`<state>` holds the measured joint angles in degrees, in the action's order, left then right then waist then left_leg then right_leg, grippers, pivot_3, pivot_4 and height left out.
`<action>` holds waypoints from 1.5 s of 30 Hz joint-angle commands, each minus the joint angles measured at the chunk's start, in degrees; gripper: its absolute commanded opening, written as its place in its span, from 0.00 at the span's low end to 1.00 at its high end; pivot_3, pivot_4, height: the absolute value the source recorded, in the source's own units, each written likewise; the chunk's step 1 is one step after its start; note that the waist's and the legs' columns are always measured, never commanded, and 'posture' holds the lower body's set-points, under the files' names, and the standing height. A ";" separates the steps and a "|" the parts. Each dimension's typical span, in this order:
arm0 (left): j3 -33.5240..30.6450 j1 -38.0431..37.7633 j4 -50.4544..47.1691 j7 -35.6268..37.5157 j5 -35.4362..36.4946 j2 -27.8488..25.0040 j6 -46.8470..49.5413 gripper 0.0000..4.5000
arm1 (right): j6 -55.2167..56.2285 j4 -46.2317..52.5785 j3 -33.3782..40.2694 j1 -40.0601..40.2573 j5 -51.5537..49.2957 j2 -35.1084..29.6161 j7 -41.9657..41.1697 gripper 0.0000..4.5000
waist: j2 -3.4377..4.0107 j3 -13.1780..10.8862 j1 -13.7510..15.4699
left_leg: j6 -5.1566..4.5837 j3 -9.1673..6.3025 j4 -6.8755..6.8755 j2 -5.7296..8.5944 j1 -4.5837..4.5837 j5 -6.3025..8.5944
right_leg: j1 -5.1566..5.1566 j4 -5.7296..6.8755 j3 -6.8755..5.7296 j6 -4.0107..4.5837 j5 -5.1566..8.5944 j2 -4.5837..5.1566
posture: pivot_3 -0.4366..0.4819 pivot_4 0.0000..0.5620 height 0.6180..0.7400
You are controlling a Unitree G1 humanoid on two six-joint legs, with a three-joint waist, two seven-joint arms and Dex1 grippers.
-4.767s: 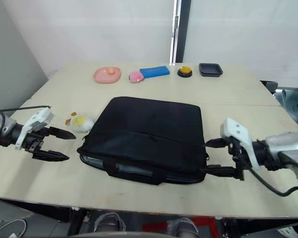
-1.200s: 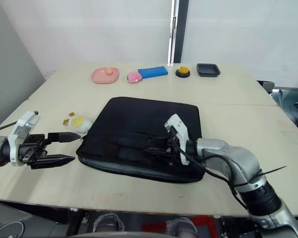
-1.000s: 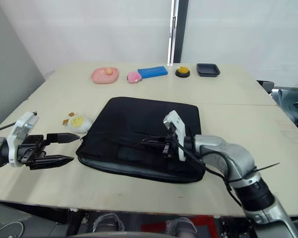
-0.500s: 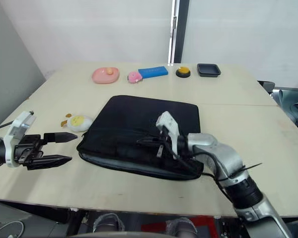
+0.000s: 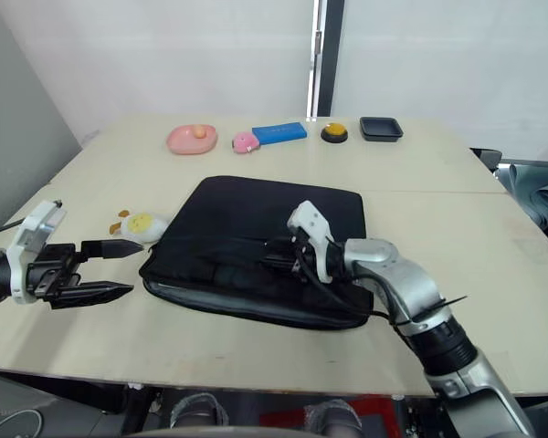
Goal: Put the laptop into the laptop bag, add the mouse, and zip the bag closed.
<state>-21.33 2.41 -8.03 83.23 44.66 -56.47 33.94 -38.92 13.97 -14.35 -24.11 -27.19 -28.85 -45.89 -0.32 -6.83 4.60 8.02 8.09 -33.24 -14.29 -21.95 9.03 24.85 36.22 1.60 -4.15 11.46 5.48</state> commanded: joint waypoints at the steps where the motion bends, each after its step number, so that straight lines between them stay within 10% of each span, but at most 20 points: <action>1: -0.49 1.25 0.33 0.45 0.11 -0.88 -0.44 1.00 | 0.19 -0.85 3.52 -1.62 -0.64 0.31 0.16 0.73 | 0.00 0.00 0.00 | 0.00 0.00 0.00 0.00 -0.01 0.00 | 0.00 0.00 0.00 0.00 0.00 0.00 | 0.48 0.27 1.00; 5: -0.56 1.44 0.52 0.49 -0.03 -0.82 -0.52 1.00 | 0.90 -0.44 2.31 -0.95 1.02 -0.25 -0.43 0.99 | 0.00 0.00 0.00 | -0.01 0.00 -0.01 0.00 -0.02 0.00 | 0.00 -0.02 0.00 0.01 0.00 0.00 | 0.48 0.27 1.00; 23: -0.36 1.32 0.26 -0.09 0.05 -0.43 -0.32 1.00 | -3.41 6.91 13.69 -1.49 -12.79 1.33 -2.16 0.99 | 0.01 -0.01 -0.03 | -0.01 0.00 0.04 0.00 -0.04 -0.01 | 0.01 -0.06 -0.02 0.01 0.00 0.00 | 0.48 0.27 1.00; 36: -0.32 1.64 -0.02 1.15 0.30 -1.40 -0.11 1.00 | -0.03 8.54 7.11 1.25 -9.99 -2.74 -5.46 0.04 | 0.00 0.00 -0.08 | -0.01 0.01 0.05 -0.01 -0.01 0.00 | 0.02 -0.05 -0.01 0.02 0.01 -0.02 | 0.48 0.27 1.00; 45: 0.03 3.14 0.39 1.63 0.25 -1.83 -0.02 1.00 | 7.64 -5.89 2.35 -2.62 -1.38 -0.55 -9.68 0.00 | 0.00 -0.01 -0.13 | -0.01 0.00 0.07 0.00 -0.07 0.00 | 0.02 -0.12 -0.05 0.03 0.01 -0.01 | 0.48 0.27 1.00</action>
<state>-21.13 4.55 -7.40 84.36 44.63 -57.33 34.02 -33.51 9.67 -12.06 -25.30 -29.64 -29.38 -53.80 -0.32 -6.84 4.47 8.01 8.09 -33.17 -14.29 -22.03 9.03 24.88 36.09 1.56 -4.11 11.47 5.48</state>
